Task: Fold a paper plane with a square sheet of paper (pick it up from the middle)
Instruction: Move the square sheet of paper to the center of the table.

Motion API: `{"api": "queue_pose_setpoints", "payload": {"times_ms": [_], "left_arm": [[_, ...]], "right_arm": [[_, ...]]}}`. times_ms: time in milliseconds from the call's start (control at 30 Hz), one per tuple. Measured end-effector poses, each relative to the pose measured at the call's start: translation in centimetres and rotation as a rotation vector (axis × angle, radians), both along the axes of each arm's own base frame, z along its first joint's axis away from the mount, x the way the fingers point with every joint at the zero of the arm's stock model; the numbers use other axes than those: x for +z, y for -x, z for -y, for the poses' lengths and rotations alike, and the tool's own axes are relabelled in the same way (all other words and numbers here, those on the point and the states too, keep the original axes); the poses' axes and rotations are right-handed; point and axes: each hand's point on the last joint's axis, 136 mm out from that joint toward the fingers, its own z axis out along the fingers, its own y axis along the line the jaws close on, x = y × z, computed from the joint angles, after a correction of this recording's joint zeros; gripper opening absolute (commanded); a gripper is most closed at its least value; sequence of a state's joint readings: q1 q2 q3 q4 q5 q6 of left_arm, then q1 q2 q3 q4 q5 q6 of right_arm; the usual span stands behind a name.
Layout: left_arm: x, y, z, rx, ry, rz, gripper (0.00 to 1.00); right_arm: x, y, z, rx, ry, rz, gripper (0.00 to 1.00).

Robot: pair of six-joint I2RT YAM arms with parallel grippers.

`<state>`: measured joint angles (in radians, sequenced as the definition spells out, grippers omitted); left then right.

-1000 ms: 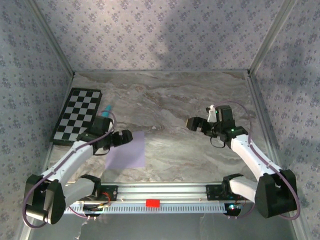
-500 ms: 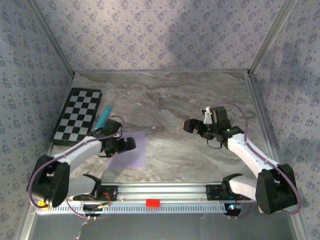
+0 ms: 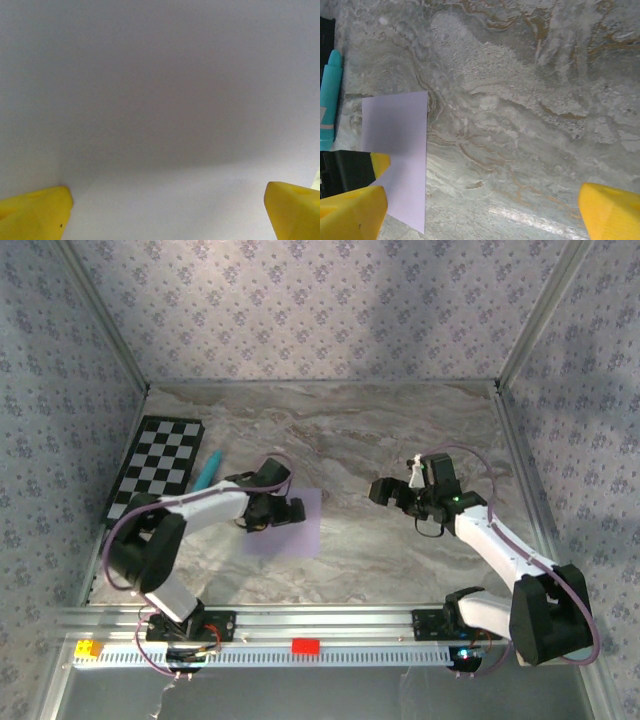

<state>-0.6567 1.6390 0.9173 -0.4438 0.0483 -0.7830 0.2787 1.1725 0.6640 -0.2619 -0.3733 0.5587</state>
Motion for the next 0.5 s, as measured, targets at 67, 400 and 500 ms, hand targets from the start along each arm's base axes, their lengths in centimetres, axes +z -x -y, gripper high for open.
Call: {"api": "queue_pose_setpoints", "payload": {"times_ms": [67,400,500], "left_arm": [[0.1,-1.0,2.0,-0.008,0.003,0.010,0.99],[0.8,-2.9,8.4,-0.046,-0.015,0.039,1.00],[1.1,-2.9,8.1,-0.051,-0.043,0.044,1.00]], "right_arm": [[-0.2,-0.2,0.5,-0.020,0.005,-0.007,1.00],[-0.8,-0.1,2.2,-0.074,0.016,-0.040,1.00],[-0.8,0.2,2.3,-0.072,0.012,-0.043,1.00]]}}
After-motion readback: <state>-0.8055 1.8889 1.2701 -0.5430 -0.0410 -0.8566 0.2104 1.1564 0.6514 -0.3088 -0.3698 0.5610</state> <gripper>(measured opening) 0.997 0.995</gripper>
